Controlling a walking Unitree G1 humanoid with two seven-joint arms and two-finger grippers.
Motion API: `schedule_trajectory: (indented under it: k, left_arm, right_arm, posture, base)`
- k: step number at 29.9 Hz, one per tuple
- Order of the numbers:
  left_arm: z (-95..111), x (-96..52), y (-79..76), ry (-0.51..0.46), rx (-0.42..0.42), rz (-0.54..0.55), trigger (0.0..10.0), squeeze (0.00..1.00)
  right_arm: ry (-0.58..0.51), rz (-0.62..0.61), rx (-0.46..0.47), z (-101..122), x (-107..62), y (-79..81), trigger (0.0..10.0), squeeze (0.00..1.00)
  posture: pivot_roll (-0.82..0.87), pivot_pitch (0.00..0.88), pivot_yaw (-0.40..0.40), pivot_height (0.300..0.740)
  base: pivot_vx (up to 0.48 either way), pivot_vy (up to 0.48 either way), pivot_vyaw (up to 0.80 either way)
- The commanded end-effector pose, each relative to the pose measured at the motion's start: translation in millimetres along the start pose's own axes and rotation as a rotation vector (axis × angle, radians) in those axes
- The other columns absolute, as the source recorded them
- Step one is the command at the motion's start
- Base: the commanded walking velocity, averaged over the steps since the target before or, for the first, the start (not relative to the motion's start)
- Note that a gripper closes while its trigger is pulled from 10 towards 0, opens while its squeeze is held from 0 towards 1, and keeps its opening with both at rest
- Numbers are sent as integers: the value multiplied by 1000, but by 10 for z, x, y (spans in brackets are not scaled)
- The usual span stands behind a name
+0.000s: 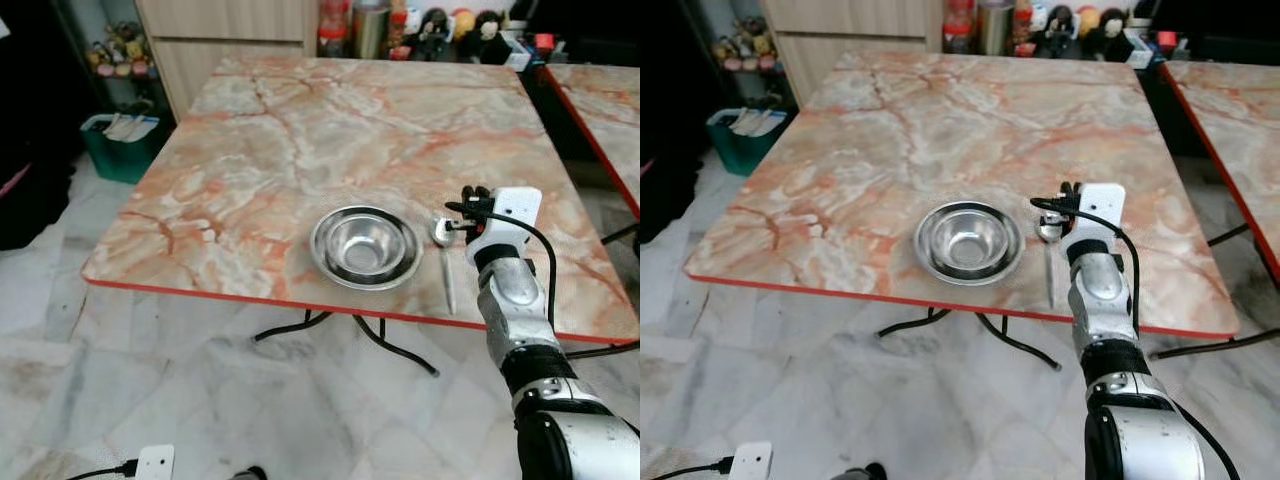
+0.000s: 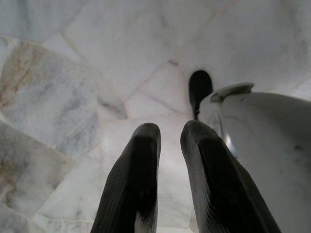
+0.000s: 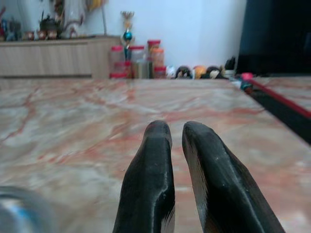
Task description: Setting the table
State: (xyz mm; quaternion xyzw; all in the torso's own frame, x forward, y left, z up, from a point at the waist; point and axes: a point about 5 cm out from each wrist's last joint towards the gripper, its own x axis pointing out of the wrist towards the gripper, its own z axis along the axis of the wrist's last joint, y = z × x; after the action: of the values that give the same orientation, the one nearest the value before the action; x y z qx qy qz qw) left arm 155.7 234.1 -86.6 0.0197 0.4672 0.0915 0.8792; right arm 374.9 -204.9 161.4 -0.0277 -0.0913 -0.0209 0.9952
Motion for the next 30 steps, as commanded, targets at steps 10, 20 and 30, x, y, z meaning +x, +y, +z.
schedule_trajectory:
  k: [10, 20, 30]
  left_arm:
    - [-98, -18, -27, 31, 34, -21, 10000, 0]
    - [-102, -19, -27, 31, 41, -25, 10000, 0]
    - [-115, -23, -31, 32, 48, -31, 10000, 0]
  right_arm:
    - [-123, -19, -75, 117, -244, -121, 10000, 0]
    - [-23, -15, -100, -175, -488, -167, 10000, 0]
    - [258, -46, -58, -813, -961, -255, 10000, 0]
  posture:
    - [4, 89, -17, 736]
    - [0, 74, -20, 736]
    - [1, 63, -26, 736]
  base:
    - [0, -459, 0]
    - [0, -428, 0]
    - [0, -407, 0]
